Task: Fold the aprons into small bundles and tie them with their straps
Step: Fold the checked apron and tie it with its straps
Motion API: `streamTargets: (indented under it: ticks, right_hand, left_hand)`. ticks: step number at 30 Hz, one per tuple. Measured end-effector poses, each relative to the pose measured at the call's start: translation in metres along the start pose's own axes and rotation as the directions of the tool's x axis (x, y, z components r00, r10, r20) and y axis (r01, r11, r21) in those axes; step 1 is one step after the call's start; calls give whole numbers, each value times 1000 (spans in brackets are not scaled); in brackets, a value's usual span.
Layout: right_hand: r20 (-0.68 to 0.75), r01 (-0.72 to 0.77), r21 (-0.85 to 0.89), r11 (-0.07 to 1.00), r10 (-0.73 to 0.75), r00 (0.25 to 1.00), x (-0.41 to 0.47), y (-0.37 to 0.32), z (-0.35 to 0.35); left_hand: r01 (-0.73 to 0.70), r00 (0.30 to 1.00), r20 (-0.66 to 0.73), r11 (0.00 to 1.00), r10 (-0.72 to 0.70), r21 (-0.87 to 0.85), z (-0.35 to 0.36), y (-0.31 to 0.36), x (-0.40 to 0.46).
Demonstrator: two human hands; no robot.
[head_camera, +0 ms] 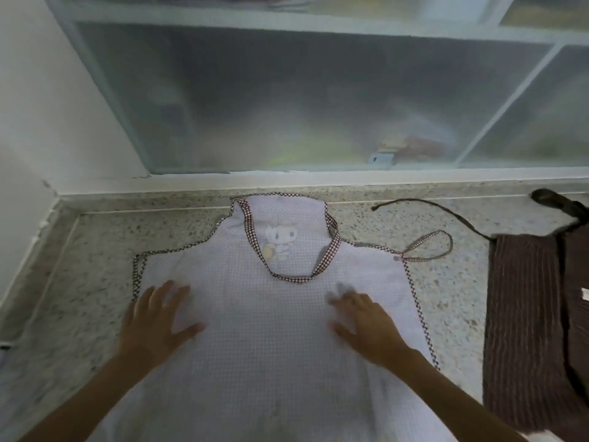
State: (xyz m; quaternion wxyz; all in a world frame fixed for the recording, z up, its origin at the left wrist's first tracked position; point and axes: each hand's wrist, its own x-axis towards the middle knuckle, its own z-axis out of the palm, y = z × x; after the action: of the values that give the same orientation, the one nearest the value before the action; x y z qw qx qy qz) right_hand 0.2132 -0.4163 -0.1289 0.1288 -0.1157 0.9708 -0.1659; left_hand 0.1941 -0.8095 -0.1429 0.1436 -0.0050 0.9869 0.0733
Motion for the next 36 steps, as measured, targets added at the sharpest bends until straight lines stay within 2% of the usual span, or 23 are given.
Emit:
streamTargets:
  ticks: [1,2,5,7,9,11,12,15,16,17,19,21,23,25,27,29,31,34,36]
  right_hand:
    - [69,-16,-7,1000,17,997,-5,-4,6]
    - [74,-27,-21,999,28,997,-9,-4,7]
    - [-50,-71,-168,983,64,997,-24,1,-3]
    - [-42,-151,-248,957,145,989,-24,-4,-17]
    - [-30,-200,-181,963,198,980,-7,-23,-23]
    - [20,-199,-99,975,202,979,21,-46,-23]
    - [66,-196,-113,974,205,977,33,-57,-20]
    - [143,-195,-307,931,248,958,68,-70,-20]
    - [134,-227,-311,923,280,951,78,-67,-26]
    - [101,-289,-247,925,321,942,89,-66,-35]
    - [-84,-427,22,904,427,900,119,-63,-60]
    - [-237,-426,261,866,486,841,151,-69,-88]
    - [-194,-368,353,860,452,871,171,-87,-103]
    - [-148,-337,294,894,391,908,170,-113,-96]
    - [-85,-303,212,929,326,941,145,-143,-68]
    - [88,-267,152,952,256,963,110,-177,-27]
    - [220,-254,144,956,220,951,80,-209,12]
    - [236,-285,133,949,249,939,58,-258,48]
    - [215,-271,65,960,252,943,56,-288,60]
  left_hand:
    - [36,997,74,999,-36,2,1,-6,-6]
    - [39,993,111,999,-39,1,1,-8,-11]
    - [-105,993,45,994,105,-3,-7,-1,-21]
    - [-192,981,37,981,192,2,-18,8,-18]
    - [-213,977,14,977,213,-16,-27,13,-7]
    - [-245,970,-13,969,244,-24,-30,16,6]
    - [-250,968,19,968,250,-10,-31,16,10]
    - [-276,958,102,960,270,51,-27,8,17]
    - [-293,953,100,954,285,65,-28,6,16]
    - [-310,948,101,948,302,67,-26,1,16]
    - [-337,936,109,941,334,8,-24,-5,16]
    - [-325,935,93,931,343,-163,-24,-11,20]
    - [-271,960,-30,901,278,-337,-25,-23,31]
    - [-188,981,-111,912,158,-365,-28,-37,47]
    - [-154,988,-81,932,135,-329,-33,-49,62]
    - [-171,984,-8,942,176,-289,-40,-54,73]
    - [-196,976,44,953,211,-230,-44,-51,80]
    - [-156,980,97,977,171,-147,-48,-46,84]
    - [-127,980,136,985,143,-119,-48,-47,86]
